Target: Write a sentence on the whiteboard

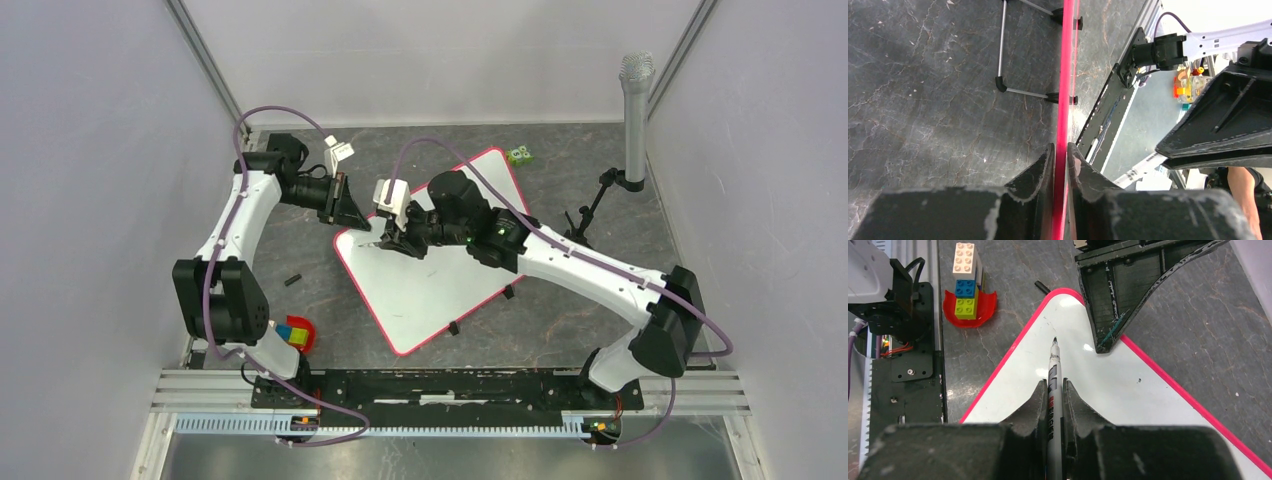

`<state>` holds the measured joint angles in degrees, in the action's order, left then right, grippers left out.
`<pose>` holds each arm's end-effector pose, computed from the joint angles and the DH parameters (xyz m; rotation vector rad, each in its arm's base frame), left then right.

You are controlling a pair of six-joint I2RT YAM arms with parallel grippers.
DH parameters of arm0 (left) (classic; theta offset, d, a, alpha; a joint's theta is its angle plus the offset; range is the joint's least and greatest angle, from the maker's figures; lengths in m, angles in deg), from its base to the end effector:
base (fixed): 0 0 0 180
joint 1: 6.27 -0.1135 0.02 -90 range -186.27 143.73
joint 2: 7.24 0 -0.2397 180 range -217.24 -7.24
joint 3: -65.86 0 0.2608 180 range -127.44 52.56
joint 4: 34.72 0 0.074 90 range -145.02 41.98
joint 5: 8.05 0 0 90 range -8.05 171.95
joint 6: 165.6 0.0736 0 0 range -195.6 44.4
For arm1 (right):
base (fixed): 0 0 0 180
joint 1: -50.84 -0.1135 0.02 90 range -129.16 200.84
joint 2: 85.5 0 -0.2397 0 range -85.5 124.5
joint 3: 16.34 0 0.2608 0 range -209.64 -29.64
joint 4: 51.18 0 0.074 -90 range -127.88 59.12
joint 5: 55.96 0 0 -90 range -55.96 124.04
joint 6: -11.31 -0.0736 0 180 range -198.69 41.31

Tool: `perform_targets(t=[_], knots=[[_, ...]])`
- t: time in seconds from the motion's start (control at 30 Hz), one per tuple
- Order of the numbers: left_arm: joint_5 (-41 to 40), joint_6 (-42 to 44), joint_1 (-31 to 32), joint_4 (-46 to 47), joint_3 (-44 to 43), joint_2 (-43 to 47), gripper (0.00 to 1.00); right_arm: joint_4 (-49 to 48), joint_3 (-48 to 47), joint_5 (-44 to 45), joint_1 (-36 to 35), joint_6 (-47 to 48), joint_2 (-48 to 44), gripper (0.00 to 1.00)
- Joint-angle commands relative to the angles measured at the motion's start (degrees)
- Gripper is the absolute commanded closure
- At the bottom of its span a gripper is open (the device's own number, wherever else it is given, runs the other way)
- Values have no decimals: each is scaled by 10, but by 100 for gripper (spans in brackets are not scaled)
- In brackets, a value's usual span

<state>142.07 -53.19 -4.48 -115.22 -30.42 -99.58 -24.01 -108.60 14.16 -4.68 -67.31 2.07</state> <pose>0.3135 -0.0736 0.2633 0.6679 2.3292 -1.3255 0.2070 0.3456 0.3195 -1.3120 1.5563 0.8361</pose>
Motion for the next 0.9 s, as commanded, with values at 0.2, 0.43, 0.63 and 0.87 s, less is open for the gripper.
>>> perform_targets(t=[0.2,0.43,0.63,0.87], knots=[[-1,21,13,-7,-13,-1,93,-19,-33,30,-12,4,22,100],[-3,24,14,-7,-14,0,98,-20,-35,41,-13,7,23,100],[-3,27,17,-7,-15,0,98,-16,-37,71,-12,13,31,100],[-5,30,20,-7,-13,3,98,-15,-45,81,-13,16,42,100]])
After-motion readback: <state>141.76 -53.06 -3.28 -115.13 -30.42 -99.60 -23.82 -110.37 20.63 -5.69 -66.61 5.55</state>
